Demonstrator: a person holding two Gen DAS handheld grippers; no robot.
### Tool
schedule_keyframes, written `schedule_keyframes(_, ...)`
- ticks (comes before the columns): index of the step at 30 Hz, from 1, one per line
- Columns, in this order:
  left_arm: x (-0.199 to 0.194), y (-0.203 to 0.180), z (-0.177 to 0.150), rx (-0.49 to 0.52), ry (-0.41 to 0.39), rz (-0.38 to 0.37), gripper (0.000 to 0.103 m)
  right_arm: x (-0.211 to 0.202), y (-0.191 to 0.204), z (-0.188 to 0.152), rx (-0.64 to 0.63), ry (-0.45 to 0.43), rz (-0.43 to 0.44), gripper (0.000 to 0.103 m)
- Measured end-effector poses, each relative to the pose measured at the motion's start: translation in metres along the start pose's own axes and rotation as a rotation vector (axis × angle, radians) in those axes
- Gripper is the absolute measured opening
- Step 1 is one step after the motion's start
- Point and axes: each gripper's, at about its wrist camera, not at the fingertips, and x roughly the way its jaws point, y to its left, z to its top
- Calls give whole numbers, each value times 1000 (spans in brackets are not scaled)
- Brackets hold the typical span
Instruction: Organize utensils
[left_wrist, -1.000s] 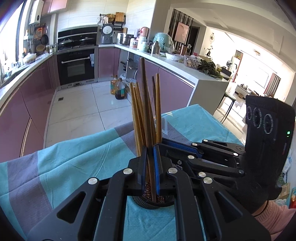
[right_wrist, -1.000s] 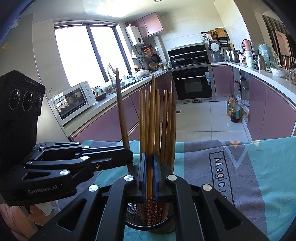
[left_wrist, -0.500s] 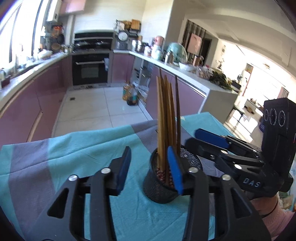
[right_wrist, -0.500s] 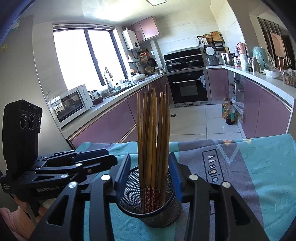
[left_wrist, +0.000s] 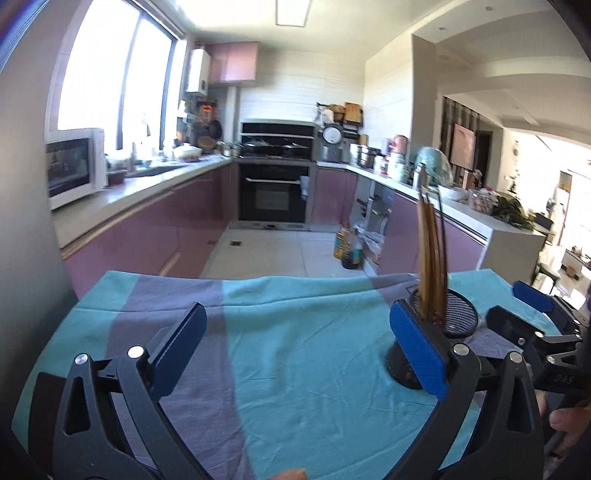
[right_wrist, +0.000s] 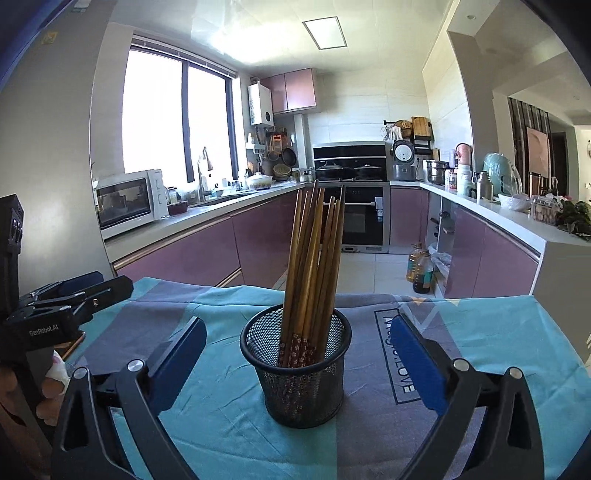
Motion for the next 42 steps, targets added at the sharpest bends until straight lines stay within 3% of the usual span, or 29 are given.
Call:
schedule_keyframes(5,-26,14,-15,2,-46,49,97,-8,8,-2,-27,-28,-39,97)
schedule_keyframes(11,-40,17,-24,-13,-57,56,97,-15,11,-8,-16,-42,-61,97)
schedule_keyframes(42,-60,5,-27,5,-101,119,97,-23,18,-10,-23,-85,-100,97)
